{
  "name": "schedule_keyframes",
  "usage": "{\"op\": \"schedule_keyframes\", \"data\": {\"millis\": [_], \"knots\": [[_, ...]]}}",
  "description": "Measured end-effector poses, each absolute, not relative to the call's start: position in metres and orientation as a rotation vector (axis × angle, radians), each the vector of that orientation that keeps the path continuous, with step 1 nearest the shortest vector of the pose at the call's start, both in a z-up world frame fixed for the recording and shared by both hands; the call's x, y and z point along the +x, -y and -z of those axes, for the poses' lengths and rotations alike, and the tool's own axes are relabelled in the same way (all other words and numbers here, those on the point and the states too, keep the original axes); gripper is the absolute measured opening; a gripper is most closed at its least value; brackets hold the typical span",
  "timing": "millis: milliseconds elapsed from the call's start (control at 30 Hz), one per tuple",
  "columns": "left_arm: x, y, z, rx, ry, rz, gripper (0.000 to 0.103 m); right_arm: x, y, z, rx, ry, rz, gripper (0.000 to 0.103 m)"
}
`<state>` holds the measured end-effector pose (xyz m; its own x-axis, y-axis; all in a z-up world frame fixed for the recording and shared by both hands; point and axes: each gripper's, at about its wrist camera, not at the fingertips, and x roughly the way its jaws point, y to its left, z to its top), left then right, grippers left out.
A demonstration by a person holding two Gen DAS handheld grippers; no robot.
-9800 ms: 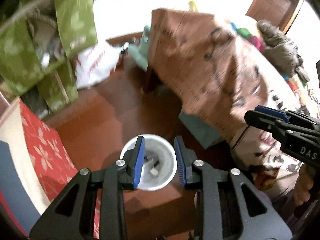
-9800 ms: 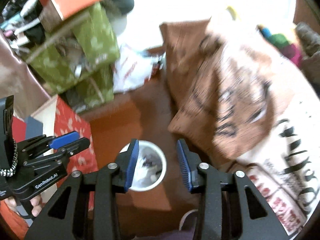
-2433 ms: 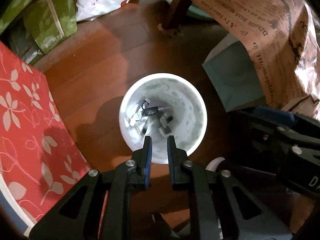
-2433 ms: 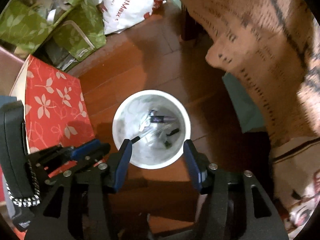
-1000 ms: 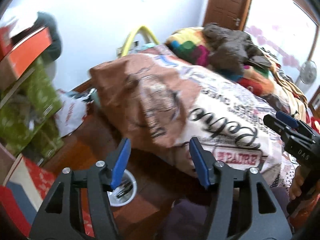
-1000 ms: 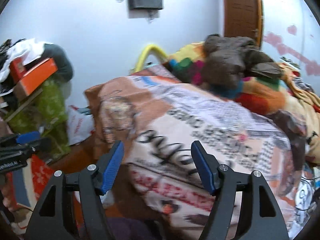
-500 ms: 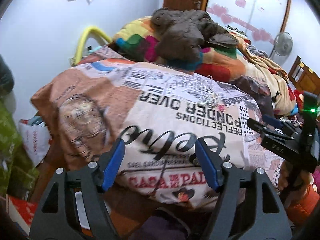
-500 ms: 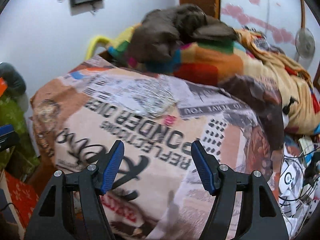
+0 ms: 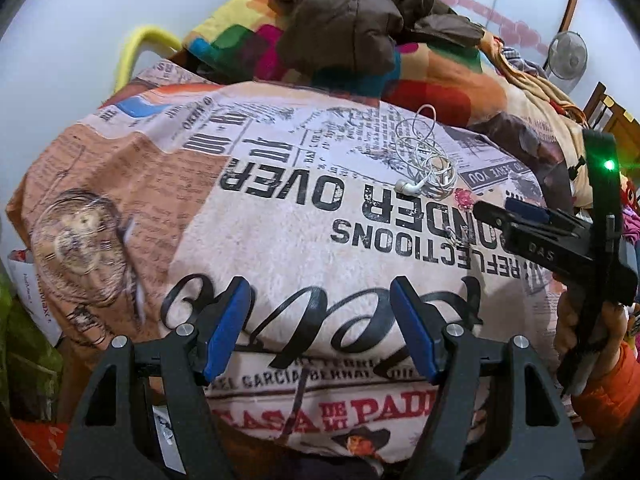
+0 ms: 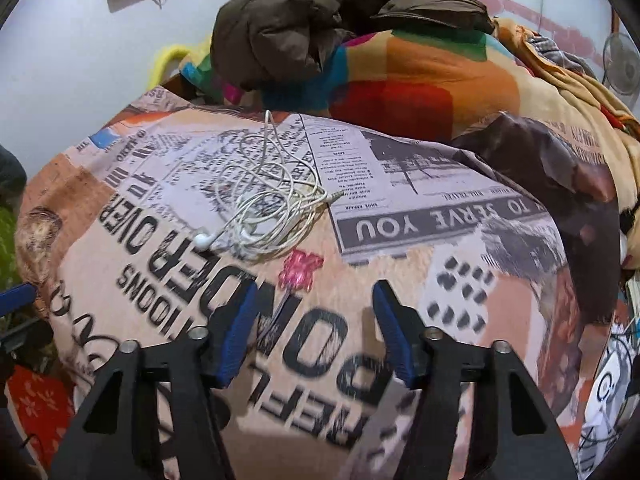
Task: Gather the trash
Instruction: 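Grasp the pink charm with the right gripper, then grasp the tangled white earphones with the left gripper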
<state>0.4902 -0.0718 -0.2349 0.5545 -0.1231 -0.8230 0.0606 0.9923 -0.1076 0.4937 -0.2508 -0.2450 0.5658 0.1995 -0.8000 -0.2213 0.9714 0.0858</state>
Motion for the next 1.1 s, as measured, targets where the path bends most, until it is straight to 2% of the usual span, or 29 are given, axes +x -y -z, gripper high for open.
{"op": "schedule_keyframes", "data": {"millis": [67,133,200,267,767,1100], "knots": [[0.499,0.075,0.241,-0.066,-0.980,0.116,0.071,0.497,0.245,0.248,-0.051,-0.943,-0.260,0.037],[0.509,0.080,0.245,-0.064,-0.980,0.126,0.071,0.499,0.237,0.251,-0.097,-0.947,-0.280,0.030],[0.519,0.085,0.249,-0.058,-0.980,0.134,0.071,0.497,0.232,0.254,-0.136,-0.936,-0.271,0.029],[0.528,0.089,0.252,-0.054,-0.984,0.144,0.071,0.497,0.231,0.255,-0.139,-0.924,-0.275,0.019],[0.605,0.156,0.257,-0.116,-1.010,0.313,0.071,0.491,0.308,0.234,0.043,-0.880,-0.235,0.019],[0.636,0.205,0.272,-0.003,-1.033,0.322,0.070,0.485,0.331,0.227,0.067,-0.857,-0.232,0.019]]}}
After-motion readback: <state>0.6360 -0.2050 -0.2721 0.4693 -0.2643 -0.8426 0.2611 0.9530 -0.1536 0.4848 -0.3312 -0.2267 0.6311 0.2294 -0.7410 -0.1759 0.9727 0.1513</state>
